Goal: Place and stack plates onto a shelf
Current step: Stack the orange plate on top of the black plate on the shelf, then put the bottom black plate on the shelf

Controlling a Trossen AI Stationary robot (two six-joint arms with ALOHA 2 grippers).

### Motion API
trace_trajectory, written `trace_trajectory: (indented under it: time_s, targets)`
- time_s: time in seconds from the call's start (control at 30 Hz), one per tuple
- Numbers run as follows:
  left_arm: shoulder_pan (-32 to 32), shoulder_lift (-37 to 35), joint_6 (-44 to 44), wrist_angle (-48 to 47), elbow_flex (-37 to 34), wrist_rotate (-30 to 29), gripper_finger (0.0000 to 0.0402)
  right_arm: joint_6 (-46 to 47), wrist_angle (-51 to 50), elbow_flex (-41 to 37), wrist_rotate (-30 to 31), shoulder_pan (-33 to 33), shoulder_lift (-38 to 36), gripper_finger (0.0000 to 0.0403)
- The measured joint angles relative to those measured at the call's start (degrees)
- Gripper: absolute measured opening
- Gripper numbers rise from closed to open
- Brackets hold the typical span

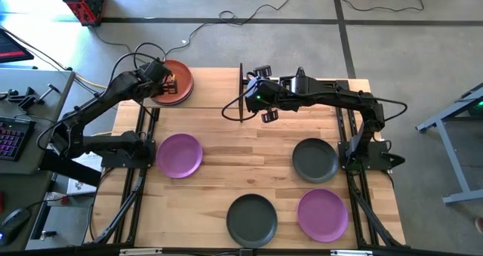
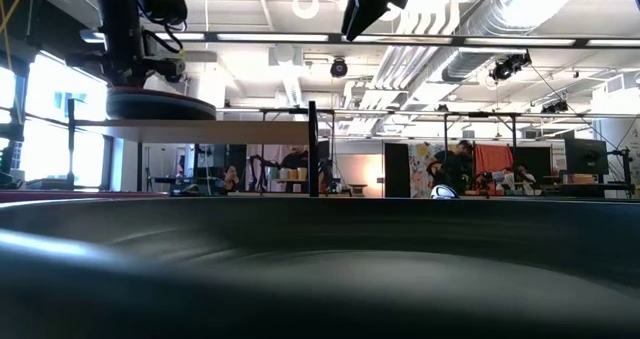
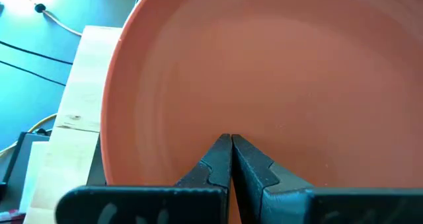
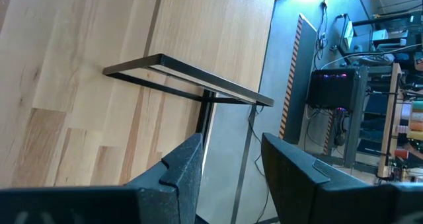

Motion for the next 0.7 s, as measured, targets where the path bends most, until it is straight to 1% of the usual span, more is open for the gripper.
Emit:
trace_trajectory:
  time_s: [0.23, 0.33, 0.4, 0.53, 0.6, 0.7]
  targets:
    - [-2.32, -3.66, 0.14, 4.73, -0.04, 0.05, 0.0, 0.0, -0.01, 0.0, 0.0, 0.02, 0.0, 0.0142]
    - [-3.32, -6.28, 2.51, 8.55, -0.04, 1.32, 0.0, 1.37, -0.01, 0.0, 0.0, 0.01, 0.0, 0.0142]
    - [-3.98, -7.98, 5.19, 11.27, -0.04, 4.73, 0.0, 3.9, -0.06, 0.0, 0.0, 0.01, 0.0, 0.0142]
    - [-5.54, -10.91, 11.97, 13.21, -0.04, 16.29, 0.0, 12.17, -1.6, 0.0, -0.88, 0.0, 0.0, 0.0142]
    - [-6.59, -12.04, 13.3, 12.57, -0.04, 21.09, 0.0, 17.11, -3.24, 0.0, -3.69, 0.0, 0.0, 0.0142]
    - [-8.77, -13.41, 13.53, 11.58, -0.04, 26.47, 0.0, 25.71, -5.64, 0.0, -10.08, 0.02, 0.0, 0.0142]
